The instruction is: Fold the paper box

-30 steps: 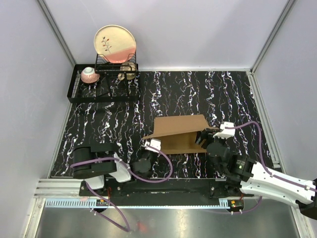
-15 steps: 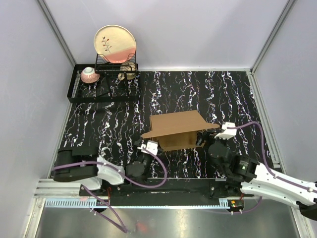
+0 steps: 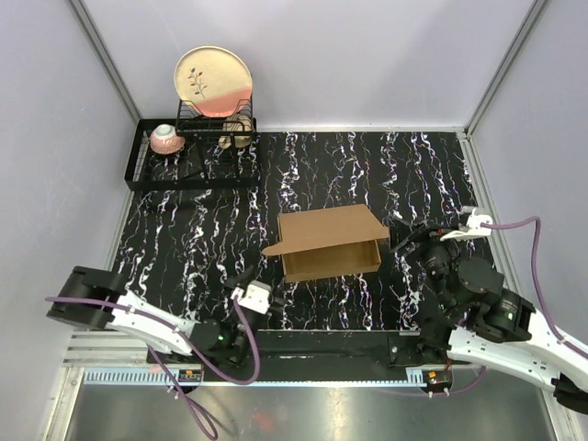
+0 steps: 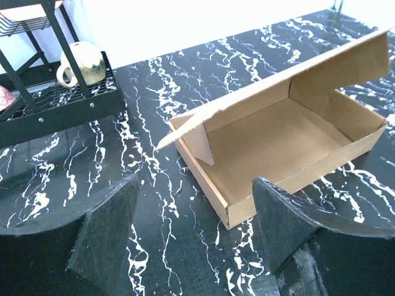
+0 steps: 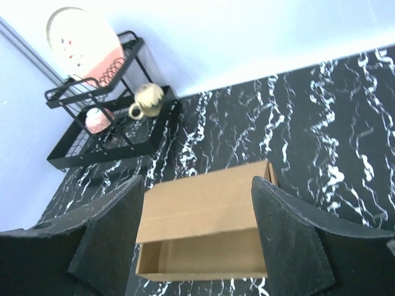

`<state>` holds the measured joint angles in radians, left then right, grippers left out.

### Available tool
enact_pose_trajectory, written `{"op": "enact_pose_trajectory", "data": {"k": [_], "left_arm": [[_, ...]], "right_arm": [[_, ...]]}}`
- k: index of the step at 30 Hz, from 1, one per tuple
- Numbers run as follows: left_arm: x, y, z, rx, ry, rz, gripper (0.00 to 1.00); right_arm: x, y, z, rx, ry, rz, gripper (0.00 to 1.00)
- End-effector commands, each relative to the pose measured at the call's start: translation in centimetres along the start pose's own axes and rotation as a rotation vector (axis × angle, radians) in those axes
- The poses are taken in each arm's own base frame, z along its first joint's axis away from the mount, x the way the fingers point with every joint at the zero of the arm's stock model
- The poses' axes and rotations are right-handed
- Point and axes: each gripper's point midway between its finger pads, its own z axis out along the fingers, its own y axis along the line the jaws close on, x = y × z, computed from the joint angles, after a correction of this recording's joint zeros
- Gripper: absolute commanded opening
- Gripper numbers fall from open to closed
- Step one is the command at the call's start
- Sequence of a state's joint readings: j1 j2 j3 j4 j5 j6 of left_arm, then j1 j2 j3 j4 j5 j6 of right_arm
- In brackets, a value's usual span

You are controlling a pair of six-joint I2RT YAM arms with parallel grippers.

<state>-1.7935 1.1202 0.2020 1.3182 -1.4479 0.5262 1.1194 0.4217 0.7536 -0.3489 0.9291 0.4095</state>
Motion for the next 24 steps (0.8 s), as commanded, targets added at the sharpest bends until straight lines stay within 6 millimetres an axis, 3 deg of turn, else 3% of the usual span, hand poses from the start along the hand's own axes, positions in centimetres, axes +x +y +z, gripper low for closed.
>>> {"op": "enact_pose_trajectory", "data": {"k": [1, 2, 3, 5, 6, 7, 8, 9, 10, 12, 13, 15, 18, 21, 24], "left_arm": [[-2.8, 3.6, -0.8, -0.117, 0.073, -0.363, 0.81], [-4.2, 4.1, -0.7, -0.097, 0.046, -0.431, 0.81], [-5.0, 4.4, -0.6, -0.082, 0.020, -0.466, 0.81], [-6.6, 6.3, 0.4, -0.101, -0.057, -0.589, 0.77], [-6.3, 6.6, 0.8, -0.123, -0.058, -0.508, 0.76], [-6.6, 7.4, 1.7, -0.173, -0.080, -0.560, 0.73], [-8.7, 7.7, 2.1, -0.147, -0.120, -0.610, 0.73], [-6.3, 6.2, 2.7, -0.101, -0.049, -0.356, 0.73], [-8.4, 6.8, 4.0, -0.126, -0.060, -0.599, 0.73], [-6.5, 6.8, 5.2, -0.100, 0.016, -0.567, 0.73], [-6.2, 8.0, 6.0, -0.152, 0.015, -0.579, 0.73], [-6.0, 7.6, 6.5, -0.145, 0.014, -0.558, 0.74], [-4.8, 6.3, 7.4, -0.125, 0.042, -0.496, 0.77], [-3.5, 5.3, 9.0, -0.115, 0.091, -0.502, 0.78], [-2.4, 4.5, 10.3, -0.106, 0.120, -0.498, 0.79]], "right_arm": [[-0.9, 3.8, 1.8, -0.082, -0.014, -0.179, 0.73], [-0.2, 4.4, 2.5, -0.072, 0.005, -0.222, 0.70], [2.3, 5.3, 4.1, -0.046, 0.065, -0.323, 0.55], [3.5, 6.6, 5.8, -0.027, 0.100, -0.366, 0.29], [5.6, 6.7, 7.4, 0.003, 0.146, -0.406, 0.20], [5.9, 6.8, 8.4, 0.011, 0.151, -0.391, 0.06], [7.1, 7.4, 9.0, -0.034, 0.195, -0.375, 0.05], [8.0, 6.3, 10.5, -0.001, 0.220, -0.344, 0.05], [8.8, 6.3, 11.1, -0.016, 0.242, -0.328, 0.04], [11.6, 6.0, 11.9, -0.033, 0.323, -0.337, 0.04], [12.8, 5.6, 11.7, -0.031, 0.356, -0.354, 0.04], [15.1, 4.7, 11.6, -0.017, 0.409, -0.363, 0.04], [19.1, 3.2, 10.6, -0.012, 0.509, -0.357, 0.04], [23.5, 0.4, 8.5, 0.022, 0.622, -0.347, 0.03], [25.9, -1.5, 7.0, 0.049, 0.677, -0.315, 0.02]]}}
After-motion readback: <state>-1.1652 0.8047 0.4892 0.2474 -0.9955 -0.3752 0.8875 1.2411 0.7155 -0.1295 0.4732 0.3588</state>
